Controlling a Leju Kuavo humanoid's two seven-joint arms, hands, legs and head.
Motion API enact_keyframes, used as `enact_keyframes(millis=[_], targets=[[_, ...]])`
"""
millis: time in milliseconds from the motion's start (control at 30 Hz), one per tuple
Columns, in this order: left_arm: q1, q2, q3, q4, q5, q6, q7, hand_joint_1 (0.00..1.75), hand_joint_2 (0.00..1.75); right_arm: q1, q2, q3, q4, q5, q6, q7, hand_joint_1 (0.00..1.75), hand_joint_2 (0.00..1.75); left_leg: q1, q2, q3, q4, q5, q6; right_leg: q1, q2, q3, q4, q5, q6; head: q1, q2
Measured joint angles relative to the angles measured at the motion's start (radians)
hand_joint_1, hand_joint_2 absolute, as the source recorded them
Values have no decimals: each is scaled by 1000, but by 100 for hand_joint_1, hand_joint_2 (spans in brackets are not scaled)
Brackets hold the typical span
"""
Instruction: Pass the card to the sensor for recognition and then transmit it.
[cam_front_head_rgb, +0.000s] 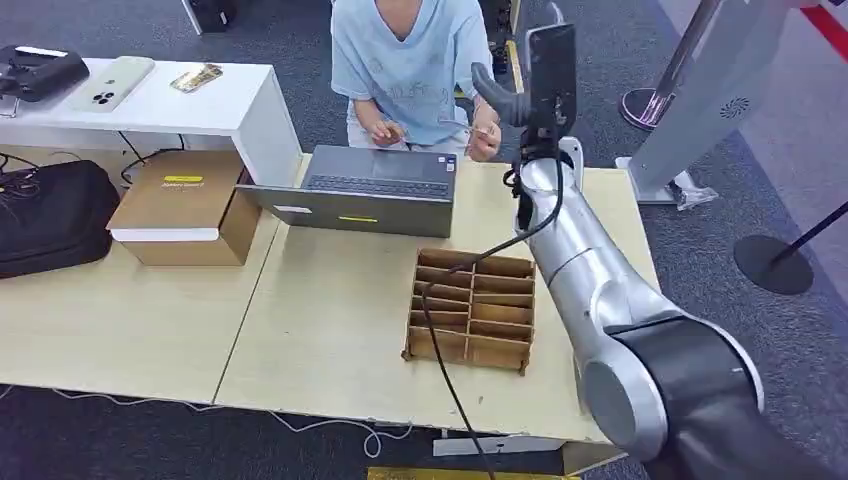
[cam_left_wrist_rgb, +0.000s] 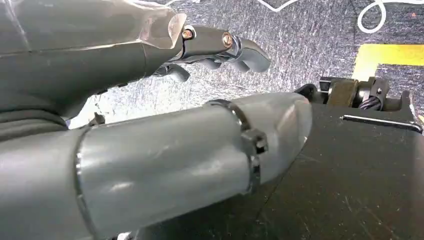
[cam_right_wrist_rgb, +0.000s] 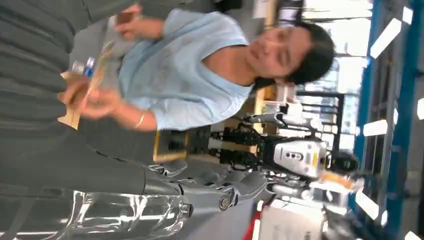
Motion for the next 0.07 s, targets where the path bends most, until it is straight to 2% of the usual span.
enact_keyframes(millis=[67], targets=[[0, 0, 2, 0, -2, 0, 0, 0, 0, 38, 10, -67, -48, -118, 49, -35, 0, 175, 0, 0, 0, 0, 0, 0, 0, 0, 0, 0, 0, 0, 0, 0]])
